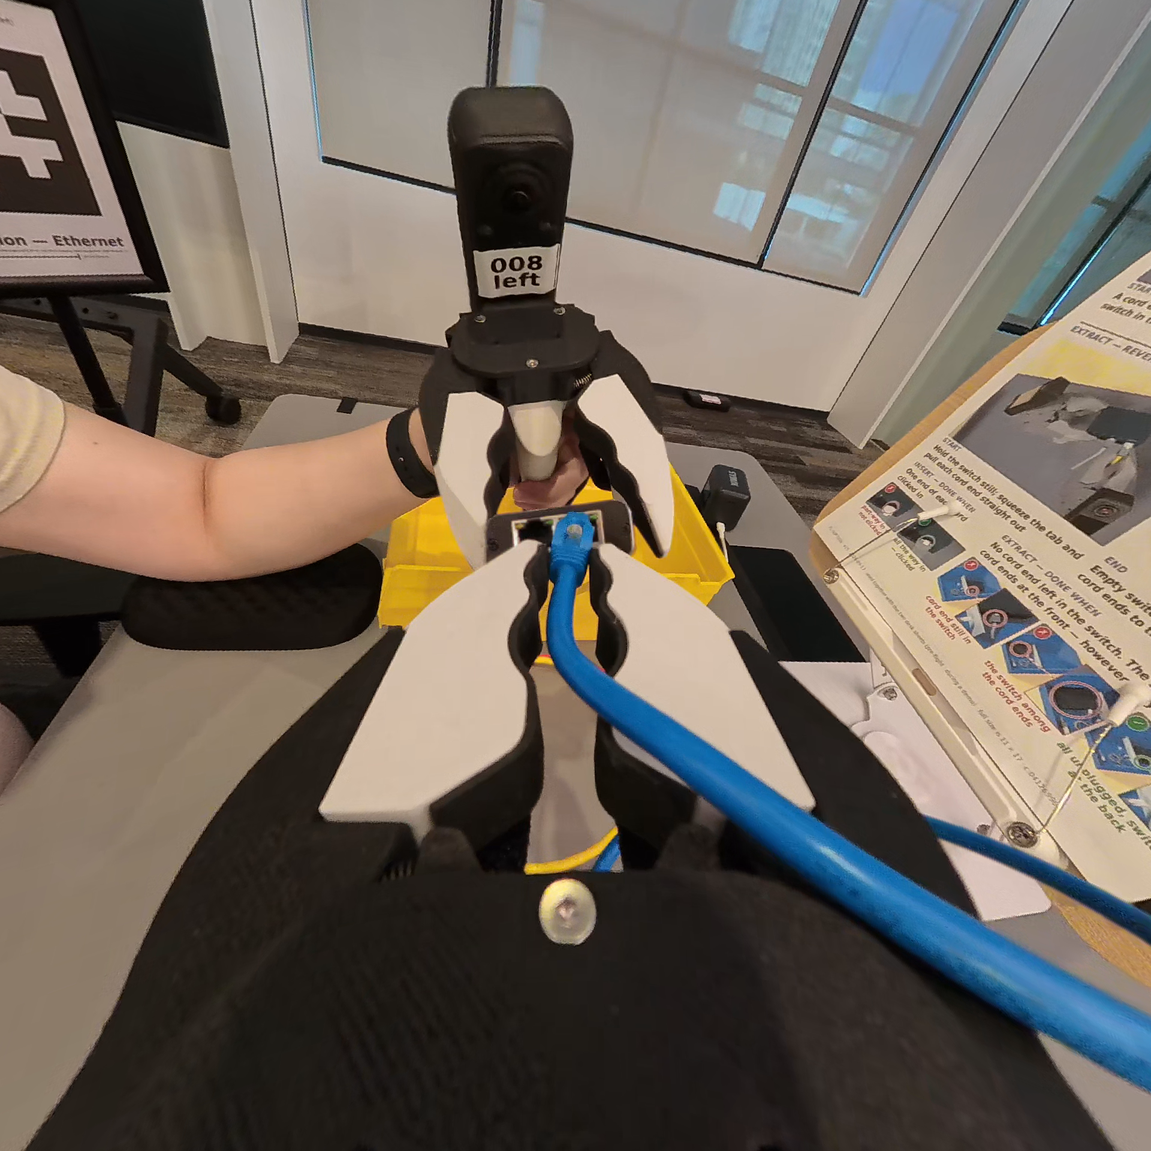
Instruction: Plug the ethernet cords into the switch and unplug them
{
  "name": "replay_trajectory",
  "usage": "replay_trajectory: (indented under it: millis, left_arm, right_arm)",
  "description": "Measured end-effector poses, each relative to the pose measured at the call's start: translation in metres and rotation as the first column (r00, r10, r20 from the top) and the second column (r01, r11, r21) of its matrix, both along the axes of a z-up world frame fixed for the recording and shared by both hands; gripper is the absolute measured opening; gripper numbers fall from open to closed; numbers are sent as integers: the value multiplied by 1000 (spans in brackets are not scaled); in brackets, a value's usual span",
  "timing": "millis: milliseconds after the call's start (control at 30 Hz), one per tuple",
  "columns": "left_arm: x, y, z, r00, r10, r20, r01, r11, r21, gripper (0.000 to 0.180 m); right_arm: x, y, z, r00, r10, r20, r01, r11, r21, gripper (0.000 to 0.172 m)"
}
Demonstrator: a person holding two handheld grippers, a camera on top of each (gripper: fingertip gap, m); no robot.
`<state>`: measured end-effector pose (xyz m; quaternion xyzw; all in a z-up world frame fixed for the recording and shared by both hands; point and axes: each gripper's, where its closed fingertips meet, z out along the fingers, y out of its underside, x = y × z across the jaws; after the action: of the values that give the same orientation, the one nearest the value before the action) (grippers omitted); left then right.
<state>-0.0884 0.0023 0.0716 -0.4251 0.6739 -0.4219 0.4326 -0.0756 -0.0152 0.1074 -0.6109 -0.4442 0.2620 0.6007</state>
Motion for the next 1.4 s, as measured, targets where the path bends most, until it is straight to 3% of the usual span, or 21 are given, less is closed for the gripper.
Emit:
replay_trajectory:
  millis: [33,367,633,733,1267,1400]
  left_arm:
    - [0,-1,0,1000,-5,1,5,1000,-3,66]
    - [3,-3,-8,999,3,-46,-2,1000,23,66]
    - [0,-12,-17,992,-46,-121,45,999,-8,65]
    - [1,-9,-24,986,-9,-165,14,999,30,65]
    - [1,-20,-18,989,-61,-131,52,996,-74,61]
    - [-1,-26,-6,992,-103,-75,94,988,-119,61]
  right_arm:
    - [0,0,-1,1000,2,0,-2,1000,-2,13]
    - [-1,0,-10,999,16,40,-15,1000,-14,13]
    - [-4,-4,-26,983,16,182,-28,998,63,13]
    - [-3,1,-31,978,-7,209,-5,998,55,13]
    - [-3,-3,-33,990,58,132,-58,998,-3,13]
    - [-5,-9,-23,993,89,78,-90,996,12,13]
